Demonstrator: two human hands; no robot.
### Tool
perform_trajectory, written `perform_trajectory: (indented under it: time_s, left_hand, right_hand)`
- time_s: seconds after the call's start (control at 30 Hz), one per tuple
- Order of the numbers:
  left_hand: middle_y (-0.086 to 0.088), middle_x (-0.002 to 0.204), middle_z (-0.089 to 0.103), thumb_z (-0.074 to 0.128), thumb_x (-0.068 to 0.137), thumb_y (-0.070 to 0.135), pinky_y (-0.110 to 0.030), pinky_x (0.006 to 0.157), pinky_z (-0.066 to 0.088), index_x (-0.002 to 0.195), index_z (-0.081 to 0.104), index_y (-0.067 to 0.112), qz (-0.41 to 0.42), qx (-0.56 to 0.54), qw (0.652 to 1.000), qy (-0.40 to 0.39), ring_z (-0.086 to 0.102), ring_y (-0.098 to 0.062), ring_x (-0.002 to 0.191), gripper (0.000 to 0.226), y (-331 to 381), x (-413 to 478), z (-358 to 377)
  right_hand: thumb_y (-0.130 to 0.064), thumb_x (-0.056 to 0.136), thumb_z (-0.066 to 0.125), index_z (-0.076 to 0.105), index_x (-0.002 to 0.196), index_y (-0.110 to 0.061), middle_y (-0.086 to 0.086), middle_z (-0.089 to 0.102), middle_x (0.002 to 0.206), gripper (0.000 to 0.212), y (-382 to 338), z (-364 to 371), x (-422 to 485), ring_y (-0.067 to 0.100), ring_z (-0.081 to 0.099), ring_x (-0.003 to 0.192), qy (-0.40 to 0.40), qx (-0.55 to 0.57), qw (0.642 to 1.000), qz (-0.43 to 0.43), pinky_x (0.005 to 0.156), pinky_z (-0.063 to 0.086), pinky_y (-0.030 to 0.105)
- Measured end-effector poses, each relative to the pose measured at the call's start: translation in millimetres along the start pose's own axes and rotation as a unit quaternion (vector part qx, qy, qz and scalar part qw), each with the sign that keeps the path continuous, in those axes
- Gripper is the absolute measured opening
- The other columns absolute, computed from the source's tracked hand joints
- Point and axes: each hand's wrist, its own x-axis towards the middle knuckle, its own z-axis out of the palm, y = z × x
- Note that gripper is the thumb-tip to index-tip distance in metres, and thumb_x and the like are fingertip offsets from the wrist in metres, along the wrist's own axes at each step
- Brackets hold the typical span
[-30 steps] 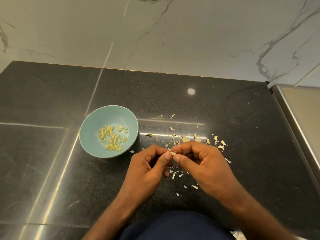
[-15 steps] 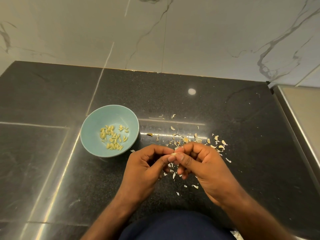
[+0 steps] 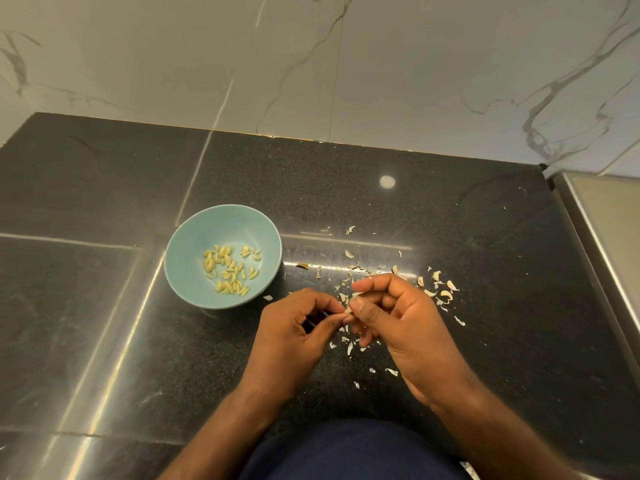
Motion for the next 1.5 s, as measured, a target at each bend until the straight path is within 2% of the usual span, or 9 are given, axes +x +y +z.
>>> perform_trajectory:
  time_s: [0.37, 0.5, 0.67, 0.77, 0.87, 0.93, 1.0, 1.2, 1.5]
  left_hand:
    - [-0.004, 0.073, 0.069, 0.054, 0.101, 0.021, -0.023, 0.051, 0.048, 0.089, 0.071, 0.019, -0.227, -0.078, 0.964, 0.113, 0.061, -0.014, 0.057, 0.020, -58, -19, 3]
    - [-0.005, 0.081, 0.069, 0.049, 0.103, 0.025, -0.026, 0.051, 0.049, 0.096, 0.070, 0.016, -0.254, -0.080, 0.956, 0.123, 0.062, -0.014, 0.059, 0.024, -75, -22, 6]
    - [-0.006, 0.062, 0.066, 0.055, 0.099, 0.036, -0.026, 0.050, 0.049, 0.076, 0.071, 0.013, -0.253, -0.058, 0.960, 0.109, 0.059, -0.011, 0.052, 0.036, -75, -20, 6]
    - [0.001, 0.057, 0.063, 0.057, 0.096, 0.044, -0.031, 0.054, 0.052, 0.069, 0.068, 0.018, -0.226, 0.005, 0.970, 0.094, 0.059, -0.010, 0.051, 0.039, -77, -22, 8]
    - [0.002, 0.063, 0.063, 0.064, 0.094, 0.040, -0.039, 0.059, 0.052, 0.070, 0.066, 0.020, -0.163, 0.051, 0.984, 0.059, 0.060, -0.015, 0.058, 0.031, -79, -22, 16]
    - [0.005, 0.073, 0.066, 0.069, 0.092, 0.029, -0.033, 0.061, 0.055, 0.086, 0.067, 0.026, -0.142, 0.025, 0.989, 0.019, 0.061, -0.012, 0.064, 0.007, -74, -18, 26]
    - [0.009, 0.083, 0.067, 0.069, 0.093, 0.024, -0.029, 0.066, 0.056, 0.100, 0.065, 0.033, -0.126, 0.012, 0.992, -0.019, 0.062, -0.009, 0.069, 0.012, -69, -13, 41]
    - [0.006, 0.067, 0.064, 0.055, 0.097, 0.045, -0.043, 0.058, 0.051, 0.083, 0.070, 0.019, -0.085, 0.023, 0.996, -0.021, 0.059, -0.012, 0.058, 0.034, -71, -7, 62]
    - [0.005, 0.071, 0.066, 0.057, 0.098, 0.037, -0.044, 0.055, 0.053, 0.087, 0.070, 0.019, -0.097, 0.017, 0.995, 0.020, 0.060, -0.014, 0.059, 0.025, -75, -10, 61]
  right_hand:
    - [0.008, 0.094, 0.039, 0.062, 0.104, -0.001, 0.019, 0.066, 0.106, 0.026, 4, 65, 64, 0.027, 0.069, 0.103, -0.035, 0.106, 0.988, 0.108, 0.094, 0.057, 0.038]
    - [-0.012, 0.099, 0.053, 0.067, 0.107, -0.022, -0.004, 0.071, 0.112, 0.019, -3, 105, 83, 0.007, 0.064, 0.111, -0.098, -0.005, 0.993, 0.064, 0.095, 0.050, 0.027]
    - [0.002, 0.092, 0.046, 0.066, 0.080, -0.009, 0.006, 0.071, 0.077, 0.025, -7, 78, 79, 0.018, 0.069, 0.077, -0.008, 0.010, 0.999, -0.041, 0.076, 0.057, 0.030]
    - [-0.019, 0.095, 0.044, 0.060, 0.075, -0.008, 0.004, 0.060, 0.063, 0.028, 6, 28, 65, 0.018, 0.058, 0.060, 0.030, 0.027, 0.999, -0.036, 0.062, 0.054, 0.034]
    - [-0.030, 0.103, 0.051, 0.061, 0.081, -0.009, 0.002, 0.059, 0.065, 0.032, 24, -22, 41, 0.018, 0.055, 0.061, 0.073, -0.084, 0.994, -0.012, 0.061, 0.051, 0.032]
    - [-0.017, 0.098, 0.060, 0.062, 0.098, -0.019, 0.000, 0.066, 0.082, 0.003, 32, -43, 27, 0.019, 0.063, 0.071, 0.049, -0.188, 0.981, 0.017, 0.065, 0.053, 0.031]
    - [-0.008, 0.094, 0.066, 0.058, 0.113, -0.029, -0.002, 0.068, 0.097, 0.030, 46, -57, 16, 0.015, 0.068, 0.082, 0.055, -0.250, 0.966, 0.043, 0.069, 0.054, 0.026]
    - [-0.028, 0.089, 0.074, 0.073, 0.081, -0.026, -0.007, 0.070, 0.071, 0.008, 60, -74, -9, 0.002, 0.062, 0.066, 0.072, -0.369, 0.925, 0.057, 0.064, 0.051, 0.023]
    - [-0.013, 0.091, 0.070, 0.070, 0.103, -0.025, -0.013, 0.060, 0.088, 0.016, 82, -61, -8, 0.002, 0.058, 0.074, 0.011, -0.464, 0.884, 0.044, 0.070, 0.043, 0.011]
